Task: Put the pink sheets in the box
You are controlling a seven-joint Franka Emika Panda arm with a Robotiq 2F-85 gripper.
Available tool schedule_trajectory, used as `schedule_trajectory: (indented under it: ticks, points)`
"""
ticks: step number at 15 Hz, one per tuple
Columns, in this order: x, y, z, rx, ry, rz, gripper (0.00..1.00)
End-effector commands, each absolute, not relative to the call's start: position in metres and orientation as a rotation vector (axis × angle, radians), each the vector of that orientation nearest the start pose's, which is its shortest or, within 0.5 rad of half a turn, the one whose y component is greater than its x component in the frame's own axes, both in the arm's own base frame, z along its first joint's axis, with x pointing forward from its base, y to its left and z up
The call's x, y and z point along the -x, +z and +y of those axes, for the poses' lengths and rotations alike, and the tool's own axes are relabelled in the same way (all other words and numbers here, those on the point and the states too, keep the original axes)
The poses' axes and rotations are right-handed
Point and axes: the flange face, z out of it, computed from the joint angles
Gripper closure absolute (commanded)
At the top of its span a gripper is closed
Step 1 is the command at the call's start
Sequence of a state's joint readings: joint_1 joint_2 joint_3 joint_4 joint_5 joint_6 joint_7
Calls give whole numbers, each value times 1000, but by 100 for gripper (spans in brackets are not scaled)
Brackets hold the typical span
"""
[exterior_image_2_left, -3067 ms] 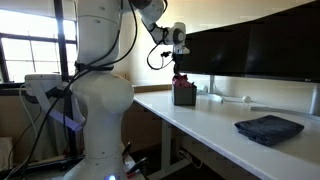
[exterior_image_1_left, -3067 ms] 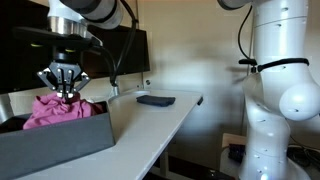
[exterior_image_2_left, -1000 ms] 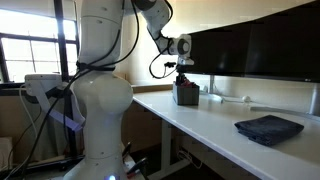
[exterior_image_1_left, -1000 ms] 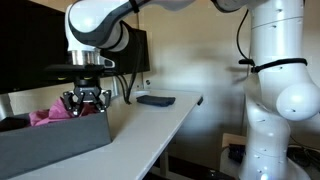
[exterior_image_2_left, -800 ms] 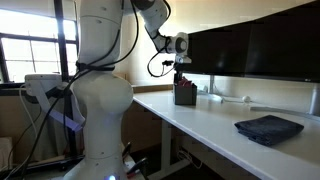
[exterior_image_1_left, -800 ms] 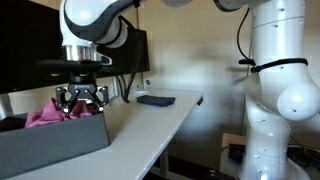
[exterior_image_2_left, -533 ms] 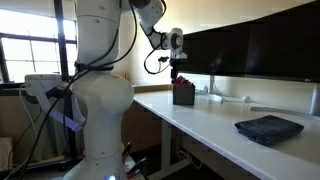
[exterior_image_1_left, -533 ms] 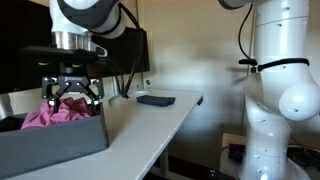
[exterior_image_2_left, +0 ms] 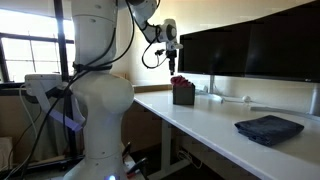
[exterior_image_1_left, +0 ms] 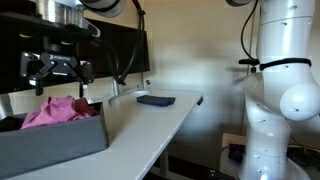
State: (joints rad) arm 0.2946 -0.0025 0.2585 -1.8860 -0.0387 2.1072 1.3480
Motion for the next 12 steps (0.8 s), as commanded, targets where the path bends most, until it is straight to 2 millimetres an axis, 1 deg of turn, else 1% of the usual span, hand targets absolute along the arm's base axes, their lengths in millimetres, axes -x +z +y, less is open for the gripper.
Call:
schedule_trajectory:
  ticks: [1,3,6,9,12]
  points:
    - [-491,543,307,2764,-335,1123,0]
    - [-490,549,308,2768,-353,1115,0]
    - [-485,557,305,2760,-325,1110,0]
    - [-476,564,296,2749,-283,1131,0]
    - [-463,570,283,2738,-258,1159,0]
